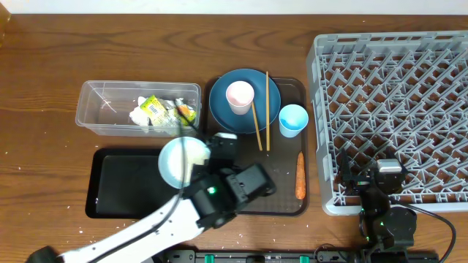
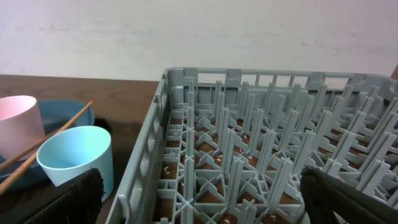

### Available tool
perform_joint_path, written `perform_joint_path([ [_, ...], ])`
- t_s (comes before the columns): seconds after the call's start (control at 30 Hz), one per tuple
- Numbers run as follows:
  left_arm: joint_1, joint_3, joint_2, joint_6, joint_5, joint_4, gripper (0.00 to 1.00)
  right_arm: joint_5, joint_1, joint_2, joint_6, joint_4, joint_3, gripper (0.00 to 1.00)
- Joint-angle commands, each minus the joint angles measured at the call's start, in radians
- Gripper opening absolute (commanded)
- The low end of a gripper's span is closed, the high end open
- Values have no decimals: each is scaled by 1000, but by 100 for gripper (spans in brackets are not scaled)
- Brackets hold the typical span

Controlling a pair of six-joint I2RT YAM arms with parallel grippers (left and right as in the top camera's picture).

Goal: Sort waste into correct bins and load items into the dishwasher rack
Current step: 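Grasp the rim of the white rice bowl and lift it left, then tilt the bowl over the black tray to pour out the rice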

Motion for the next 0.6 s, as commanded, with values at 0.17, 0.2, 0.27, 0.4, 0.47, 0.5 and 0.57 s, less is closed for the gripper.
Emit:
perform_joint_path([
  [0.17, 164, -4, -140, 28, 21, -87, 6, 0, -10, -5, -4, -4, -1, 99],
  [0.2, 187, -4, -151, 48, 50, -87, 6, 0, -10, -5, -4, -4, -1, 99],
  [0.27, 246, -4, -173, 87, 119, -87, 6, 0, -10, -5, -4, -4, -1, 99],
  [0.4, 368, -4, -200, 168, 246, -86, 6, 0, -10, -5, -4, -4, -1, 99],
  [0.47, 424, -4, -205, 209, 308, -86, 6, 0, -10, -5, -4, -4, -1, 99],
  [0.5, 453, -4, -205, 234, 343, -84, 6, 0, -10, -5, -4, -4, -1, 99],
  [0.57, 516, -4, -204, 302, 435, -75, 6, 0, -10, -5, -4, -4, -1, 99],
])
